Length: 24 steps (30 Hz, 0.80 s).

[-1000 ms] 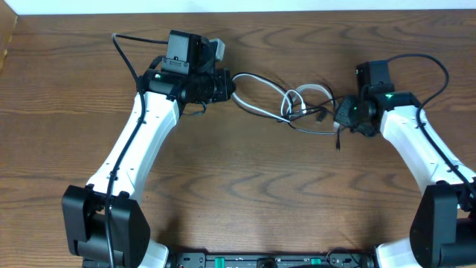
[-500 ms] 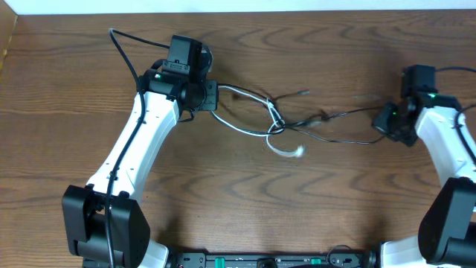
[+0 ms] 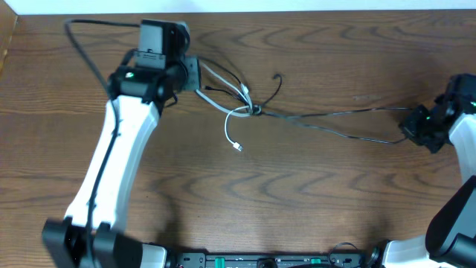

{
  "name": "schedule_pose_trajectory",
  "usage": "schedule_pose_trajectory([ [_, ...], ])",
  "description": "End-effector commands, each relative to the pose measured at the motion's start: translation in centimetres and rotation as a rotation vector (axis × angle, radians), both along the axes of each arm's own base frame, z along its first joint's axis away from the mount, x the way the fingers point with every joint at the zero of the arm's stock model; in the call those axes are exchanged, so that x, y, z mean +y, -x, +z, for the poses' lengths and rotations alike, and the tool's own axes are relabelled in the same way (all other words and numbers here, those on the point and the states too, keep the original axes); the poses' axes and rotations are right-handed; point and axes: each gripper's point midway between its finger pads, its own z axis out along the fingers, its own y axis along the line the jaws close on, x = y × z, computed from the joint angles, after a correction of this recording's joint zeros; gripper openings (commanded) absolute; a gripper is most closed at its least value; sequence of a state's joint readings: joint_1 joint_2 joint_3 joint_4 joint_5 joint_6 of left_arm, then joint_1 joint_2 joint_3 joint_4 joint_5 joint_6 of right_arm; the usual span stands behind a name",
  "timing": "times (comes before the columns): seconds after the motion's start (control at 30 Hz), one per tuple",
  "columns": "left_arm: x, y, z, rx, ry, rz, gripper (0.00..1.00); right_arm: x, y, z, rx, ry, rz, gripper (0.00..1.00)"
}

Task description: Untangle cables

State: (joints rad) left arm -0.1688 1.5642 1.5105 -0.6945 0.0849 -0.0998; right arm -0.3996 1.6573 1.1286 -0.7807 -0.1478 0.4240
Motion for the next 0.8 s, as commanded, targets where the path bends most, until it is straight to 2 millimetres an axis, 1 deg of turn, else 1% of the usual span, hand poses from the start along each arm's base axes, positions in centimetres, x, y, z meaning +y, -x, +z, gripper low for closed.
schedule_pose_trajectory([
  [0.0, 2.5, -0.2, 7.9, -0.212, 0.033, 0.063, 0.07, -2.9, 0.8, 0.9, -0.027, 0.020, -0.059, 0.01],
  [0.03, 3.5, -0.2, 9.0, -0.244, 0.039, 0.086, 0.07, -3.5, 1.2, 0.9, -0.026, 0.021, -0.071, 0.01],
  [0.1, 4.5, -0.2, 10.0, -0.267, 0.055, 0.100, 0.07, -4.4, 1.7, 0.9, -0.021, 0.020, -0.099, 0.01],
  [0.17, 5.2, -0.2, 10.1, -0.267, 0.072, 0.103, 0.08, -5.1, 2.1, 0.9, -0.021, 0.022, -0.116, 0.01],
  [0.23, 6.2, -0.3, 9.8, -0.256, 0.079, 0.133, 0.07, -5.9, 2.5, 0.9, -0.021, 0.022, -0.143, 0.01],
  [0.27, 6.5, -0.3, 9.7, -0.253, 0.083, 0.143, 0.08, -6.1, 2.6, 0.9, -0.024, 0.019, -0.149, 0.01],
  [0.3, 6.8, -0.3, 9.6, -0.248, 0.095, 0.162, 0.07, -5.9, 2.4, 1.0, -0.044, -0.003, -0.131, 0.01],
  [0.33, 6.6, -0.2, 9.5, -0.244, 0.103, 0.154, 0.07, -5.2, 1.7, 1.3, -0.082, -0.037, -0.075, 0.01],
  [0.4, 5.3, -0.1, 9.4, -0.232, 0.140, 0.103, 0.08, -3.5, 0.7, 1.8, -0.141, -0.094, 0.021, 0.01],
  [0.43, 4.6, 0.0, 9.1, -0.218, 0.153, 0.079, 0.07, -2.4, 0.1, 2.1, -0.169, -0.120, 0.076, 0.01],
  [0.47, 4.0, 0.0, 8.9, -0.206, 0.163, 0.061, 0.07, -1.7, -0.2, 2.3, -0.185, -0.133, 0.108, 0.01],
  [0.5, 3.0, 0.1, 8.5, -0.187, 0.176, 0.032, 0.07, -0.3, -0.9, 2.6, -0.211, -0.152, 0.162, 0.01],
  [0.6, 0.4, 0.5, 7.0, -0.125, 0.203, -0.037, 0.07, 1.6, -2.2, 3.3, -0.234, -0.151, 0.231, 0.01],
  [0.7, -2.4, 1.1, 5.7, -0.068, 0.226, -0.111, 0.07, 3.0, -4.0, 5.2, -0.277, -0.127, 0.295, 0.01],
  [0.73, -4.0, 1.4, 5.2, -0.047, 0.239, -0.154, 0.08, 3.5, -5.2, 6.6, -0.310, -0.110, 0.323, 0.01],
  [0.77, -5.0, 1.6, 4.9, -0.035, 0.245, -0.180, 0.07, 3.8, -5.9, 7.7, -0.335, -0.099, 0.335, 0.01],
])
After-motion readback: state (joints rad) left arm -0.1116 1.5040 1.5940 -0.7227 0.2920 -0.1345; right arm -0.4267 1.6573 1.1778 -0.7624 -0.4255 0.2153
